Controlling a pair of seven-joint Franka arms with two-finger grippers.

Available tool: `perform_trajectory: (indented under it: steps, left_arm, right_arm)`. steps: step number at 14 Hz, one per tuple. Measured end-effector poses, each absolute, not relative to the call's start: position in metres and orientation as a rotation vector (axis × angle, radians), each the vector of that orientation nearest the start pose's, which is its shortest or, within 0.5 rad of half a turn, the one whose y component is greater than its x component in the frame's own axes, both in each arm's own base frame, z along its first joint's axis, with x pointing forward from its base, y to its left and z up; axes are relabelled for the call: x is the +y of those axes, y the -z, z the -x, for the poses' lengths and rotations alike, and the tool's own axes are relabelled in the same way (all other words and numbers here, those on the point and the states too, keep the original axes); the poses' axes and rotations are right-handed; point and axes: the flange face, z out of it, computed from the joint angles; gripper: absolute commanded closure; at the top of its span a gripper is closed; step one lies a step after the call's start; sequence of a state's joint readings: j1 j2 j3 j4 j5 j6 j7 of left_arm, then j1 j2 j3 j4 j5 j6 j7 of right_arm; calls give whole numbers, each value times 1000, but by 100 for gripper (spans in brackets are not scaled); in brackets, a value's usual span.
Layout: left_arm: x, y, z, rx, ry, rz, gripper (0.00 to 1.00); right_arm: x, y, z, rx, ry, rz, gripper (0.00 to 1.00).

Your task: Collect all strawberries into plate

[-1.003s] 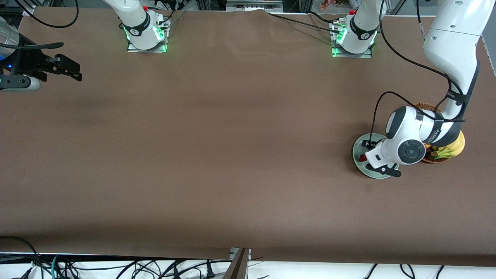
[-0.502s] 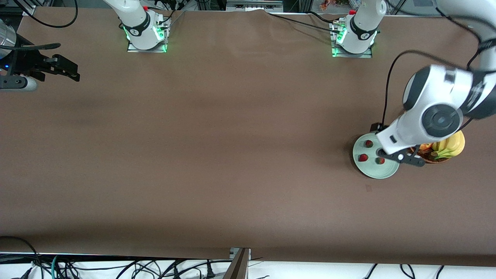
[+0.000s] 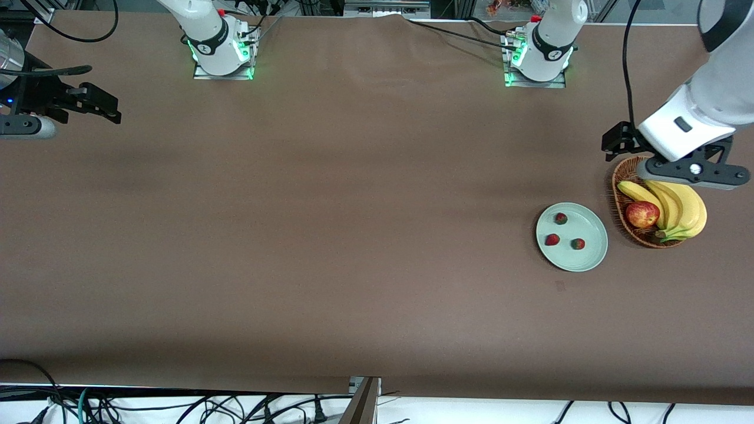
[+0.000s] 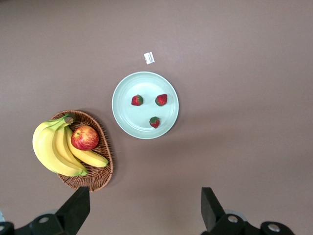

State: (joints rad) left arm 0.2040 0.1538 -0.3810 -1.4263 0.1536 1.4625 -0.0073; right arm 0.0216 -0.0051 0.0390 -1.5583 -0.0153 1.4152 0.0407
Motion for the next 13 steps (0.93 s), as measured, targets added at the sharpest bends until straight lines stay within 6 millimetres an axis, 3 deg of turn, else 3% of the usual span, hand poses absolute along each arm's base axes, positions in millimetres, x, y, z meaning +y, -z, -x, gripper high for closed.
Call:
perform_trajectory:
  steps: [4, 7, 10, 13]
  left_arm:
    - [-35, -595, -589, 119, -106, 3075, 0]
    - [-17, -592, -568, 45, -33, 3118, 0]
    - [-20, -594, -543, 55, 9, 3120, 0]
    - [-32, -593, -537, 90, 7, 3118, 0]
  right_arm:
    - [29, -621, -535, -26, -217, 3156, 0]
    - [28, -621, -535, -23, -217, 3156, 0]
    - [28, -621, -535, -22, -218, 3156, 0]
    - [28, -621, -535, -21, -218, 3156, 0]
